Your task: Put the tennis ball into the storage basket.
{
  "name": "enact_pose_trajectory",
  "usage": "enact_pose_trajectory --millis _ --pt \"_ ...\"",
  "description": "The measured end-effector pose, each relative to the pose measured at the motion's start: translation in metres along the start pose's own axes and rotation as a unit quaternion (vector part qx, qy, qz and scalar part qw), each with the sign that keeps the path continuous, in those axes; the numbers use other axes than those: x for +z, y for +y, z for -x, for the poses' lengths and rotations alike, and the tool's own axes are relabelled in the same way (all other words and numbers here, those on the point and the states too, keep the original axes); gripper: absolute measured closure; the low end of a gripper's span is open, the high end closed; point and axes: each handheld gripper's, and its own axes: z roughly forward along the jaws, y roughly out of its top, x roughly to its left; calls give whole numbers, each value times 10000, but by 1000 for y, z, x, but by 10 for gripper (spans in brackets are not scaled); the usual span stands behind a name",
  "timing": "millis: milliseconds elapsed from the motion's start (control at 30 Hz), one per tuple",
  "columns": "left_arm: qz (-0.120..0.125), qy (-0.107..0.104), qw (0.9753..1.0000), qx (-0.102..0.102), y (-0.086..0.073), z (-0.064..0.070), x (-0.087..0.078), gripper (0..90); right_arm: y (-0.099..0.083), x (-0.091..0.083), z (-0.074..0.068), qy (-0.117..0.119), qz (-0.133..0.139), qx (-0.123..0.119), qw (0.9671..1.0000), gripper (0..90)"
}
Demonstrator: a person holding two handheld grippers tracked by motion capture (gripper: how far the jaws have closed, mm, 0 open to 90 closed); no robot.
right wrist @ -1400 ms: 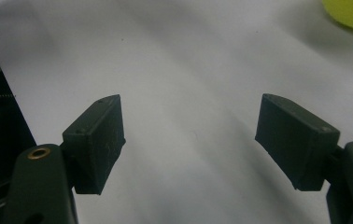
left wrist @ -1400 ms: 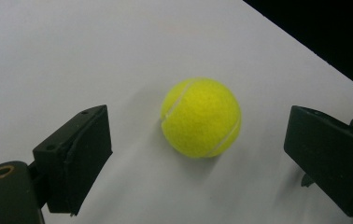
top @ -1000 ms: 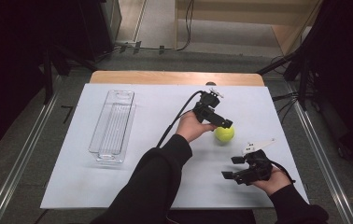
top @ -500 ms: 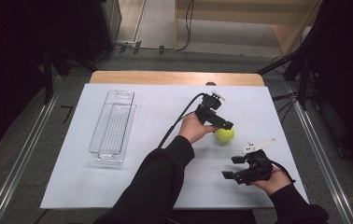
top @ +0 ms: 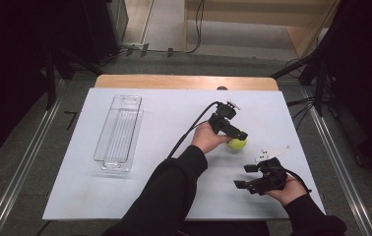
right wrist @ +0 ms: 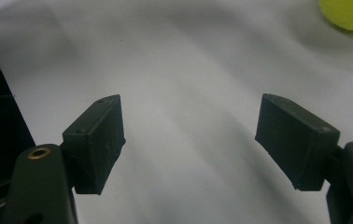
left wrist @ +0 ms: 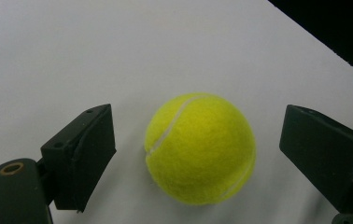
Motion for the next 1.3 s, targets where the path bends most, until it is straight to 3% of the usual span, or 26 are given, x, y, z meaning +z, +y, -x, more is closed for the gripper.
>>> enact_pose_trajectory --millis 700,1133,1300 --pt "-319 62 9994 72 -8 3 23 112 0 0 0 10 6 -2 10000 217" --pt "-484 105 9986 158 -13 3 34 194 0 0 0 9 2 -6 10000 217" --pt "-401 65 9990 186 -14 5 34 251 0 0 0 3 13 7 10000 216"
